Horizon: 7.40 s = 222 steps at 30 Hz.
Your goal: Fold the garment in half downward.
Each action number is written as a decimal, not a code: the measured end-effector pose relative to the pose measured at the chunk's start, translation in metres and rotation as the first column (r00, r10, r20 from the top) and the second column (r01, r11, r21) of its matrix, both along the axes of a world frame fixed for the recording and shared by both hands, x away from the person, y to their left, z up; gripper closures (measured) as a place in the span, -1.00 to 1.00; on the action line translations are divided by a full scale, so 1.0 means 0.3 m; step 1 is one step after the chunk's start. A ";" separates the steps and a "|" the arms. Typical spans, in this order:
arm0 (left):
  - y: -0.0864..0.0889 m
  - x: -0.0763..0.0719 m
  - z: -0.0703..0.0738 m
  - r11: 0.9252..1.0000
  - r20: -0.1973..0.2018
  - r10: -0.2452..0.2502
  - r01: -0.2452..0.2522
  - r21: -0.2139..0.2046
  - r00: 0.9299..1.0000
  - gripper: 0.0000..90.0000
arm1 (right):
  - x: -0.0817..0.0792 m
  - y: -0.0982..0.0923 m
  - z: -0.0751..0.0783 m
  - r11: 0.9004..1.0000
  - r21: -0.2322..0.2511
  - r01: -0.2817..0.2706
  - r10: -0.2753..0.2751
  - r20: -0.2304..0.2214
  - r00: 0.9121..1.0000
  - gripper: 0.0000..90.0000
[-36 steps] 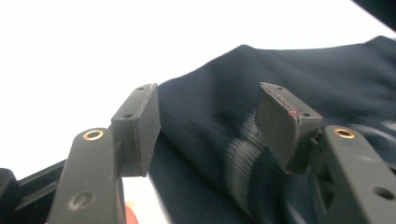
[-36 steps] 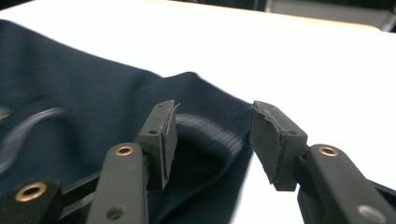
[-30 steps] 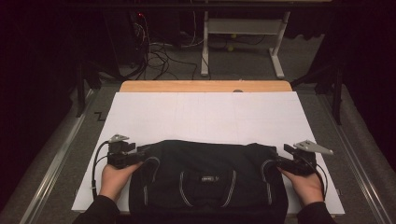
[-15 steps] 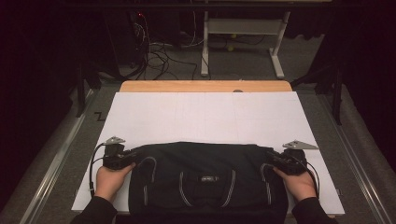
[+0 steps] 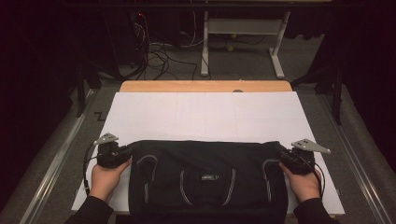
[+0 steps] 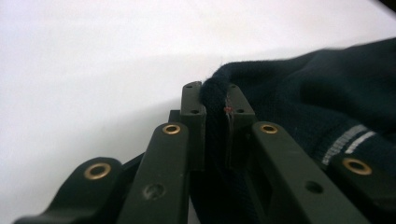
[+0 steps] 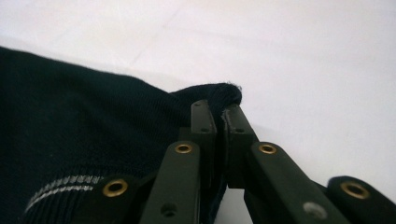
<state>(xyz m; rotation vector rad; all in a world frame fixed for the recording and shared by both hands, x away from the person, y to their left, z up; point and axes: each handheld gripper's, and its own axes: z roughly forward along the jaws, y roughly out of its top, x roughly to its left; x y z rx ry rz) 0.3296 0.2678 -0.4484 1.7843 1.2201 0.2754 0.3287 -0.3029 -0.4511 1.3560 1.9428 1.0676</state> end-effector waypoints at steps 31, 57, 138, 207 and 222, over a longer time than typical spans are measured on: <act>-0.044 0.324 0.070 0.987 0.040 0.078 -0.083 0.137 0.996 0.74 | 0.260 0.042 0.128 0.993 -0.090 0.070 -0.060 0.110 0.992 0.92; -0.015 0.369 0.036 0.974 -0.058 0.204 -0.196 0.114 0.977 -0.14 | 0.384 0.066 0.094 0.996 -0.057 0.070 -0.068 0.023 0.997 -0.04; -0.133 -0.324 -0.043 0.968 0.025 -0.231 0.227 0.104 0.973 0.70 | -0.346 0.086 -0.013 0.961 -0.050 -0.271 0.274 0.079 0.959 0.88; -0.162 -0.177 0.028 0.981 0.128 -0.176 0.162 0.107 0.976 -0.43 | -0.280 0.402 0.000 0.919 -0.008 -0.393 0.394 0.030 0.919 -0.57; 0.001 0.057 0.083 0.996 0.099 0.007 -0.016 0.088 0.995 -0.68 | -0.222 0.508 0.036 0.913 -0.007 -0.409 0.409 0.047 0.911 -1.00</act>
